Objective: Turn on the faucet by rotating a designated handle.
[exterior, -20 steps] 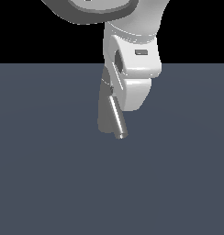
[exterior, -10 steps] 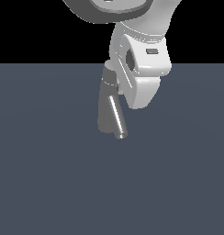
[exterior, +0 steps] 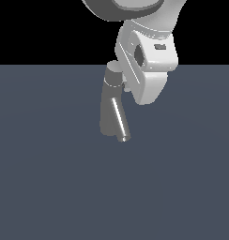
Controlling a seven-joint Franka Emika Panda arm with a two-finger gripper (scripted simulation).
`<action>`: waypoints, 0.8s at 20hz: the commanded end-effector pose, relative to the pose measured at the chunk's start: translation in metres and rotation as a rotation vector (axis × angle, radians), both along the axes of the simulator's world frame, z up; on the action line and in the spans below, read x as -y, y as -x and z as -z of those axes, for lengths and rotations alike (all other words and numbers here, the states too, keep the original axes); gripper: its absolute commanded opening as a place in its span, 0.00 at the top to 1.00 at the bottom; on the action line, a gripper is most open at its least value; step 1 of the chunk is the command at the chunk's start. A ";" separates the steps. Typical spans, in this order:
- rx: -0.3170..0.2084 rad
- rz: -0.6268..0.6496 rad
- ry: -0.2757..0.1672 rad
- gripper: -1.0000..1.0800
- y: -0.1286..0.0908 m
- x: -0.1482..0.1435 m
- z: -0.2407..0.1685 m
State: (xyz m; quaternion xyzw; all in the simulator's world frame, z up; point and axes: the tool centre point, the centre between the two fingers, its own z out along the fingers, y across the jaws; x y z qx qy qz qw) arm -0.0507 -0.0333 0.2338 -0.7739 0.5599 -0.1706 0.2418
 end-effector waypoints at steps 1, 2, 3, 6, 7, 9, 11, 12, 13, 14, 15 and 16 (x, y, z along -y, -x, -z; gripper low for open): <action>-0.001 0.040 0.004 1.00 -0.006 0.024 -0.001; -0.001 0.041 0.004 1.00 -0.008 0.026 -0.001; -0.002 0.043 0.004 1.00 -0.010 0.029 -0.002; -0.003 0.048 0.005 1.00 -0.015 0.036 -0.005; -0.003 0.050 0.005 1.00 -0.017 0.039 -0.005; -0.004 0.053 0.005 1.00 -0.021 0.044 -0.007; -0.005 0.057 0.005 1.00 -0.025 0.049 -0.009; -0.005 0.058 0.006 1.00 -0.027 0.052 -0.010; -0.005 0.060 0.006 1.00 -0.029 0.055 -0.011; -0.006 0.062 0.006 1.00 -0.031 0.058 -0.011; -0.006 0.064 0.006 1.00 -0.033 0.060 -0.012; -0.006 0.064 0.006 1.00 -0.033 0.060 -0.012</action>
